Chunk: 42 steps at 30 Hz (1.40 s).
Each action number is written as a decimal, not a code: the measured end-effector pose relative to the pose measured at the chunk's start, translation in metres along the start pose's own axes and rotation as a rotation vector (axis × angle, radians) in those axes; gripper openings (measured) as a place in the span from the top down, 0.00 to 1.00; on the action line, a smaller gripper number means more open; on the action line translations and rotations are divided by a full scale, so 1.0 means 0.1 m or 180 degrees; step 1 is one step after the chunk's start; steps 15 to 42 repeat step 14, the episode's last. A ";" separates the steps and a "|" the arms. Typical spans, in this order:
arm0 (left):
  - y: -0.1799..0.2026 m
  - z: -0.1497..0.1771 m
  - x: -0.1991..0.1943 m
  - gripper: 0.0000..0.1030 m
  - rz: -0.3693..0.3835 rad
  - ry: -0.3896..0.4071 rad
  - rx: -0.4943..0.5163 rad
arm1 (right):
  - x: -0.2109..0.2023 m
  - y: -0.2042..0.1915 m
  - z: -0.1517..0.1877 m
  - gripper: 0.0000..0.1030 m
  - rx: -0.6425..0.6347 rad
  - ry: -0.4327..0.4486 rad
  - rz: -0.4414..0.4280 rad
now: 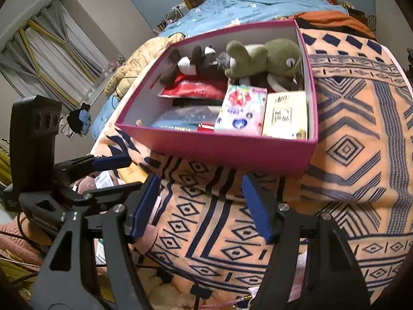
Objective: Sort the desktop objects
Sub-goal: 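Withdraw the right gripper from the pink box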
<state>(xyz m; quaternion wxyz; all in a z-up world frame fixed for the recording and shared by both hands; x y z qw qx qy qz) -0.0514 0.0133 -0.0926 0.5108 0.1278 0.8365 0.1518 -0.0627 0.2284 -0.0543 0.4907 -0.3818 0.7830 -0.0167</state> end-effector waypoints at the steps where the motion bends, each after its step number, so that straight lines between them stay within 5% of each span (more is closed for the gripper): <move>1: -0.01 0.01 0.00 0.00 -0.0025 0.0002 -0.0024 | 0.01 0.00 0.01 0.32 0.0010 -0.0009 0.0009; 42: 0.05 0.05 0.01 0.00 -0.0083 -0.0052 0.0074 | 0.03 0.05 0.04 0.31 0.0122 -0.0020 0.0077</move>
Point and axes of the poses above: each gripper's, at about its wrist camera, not at the fingertips, and x roughly the way its jaws point, y to its right, z to its underside, the point moved 2 cm from there along x, roughly the way its jaws point, and after that the axes turned 1 degree about z, right-handed, at the moved point
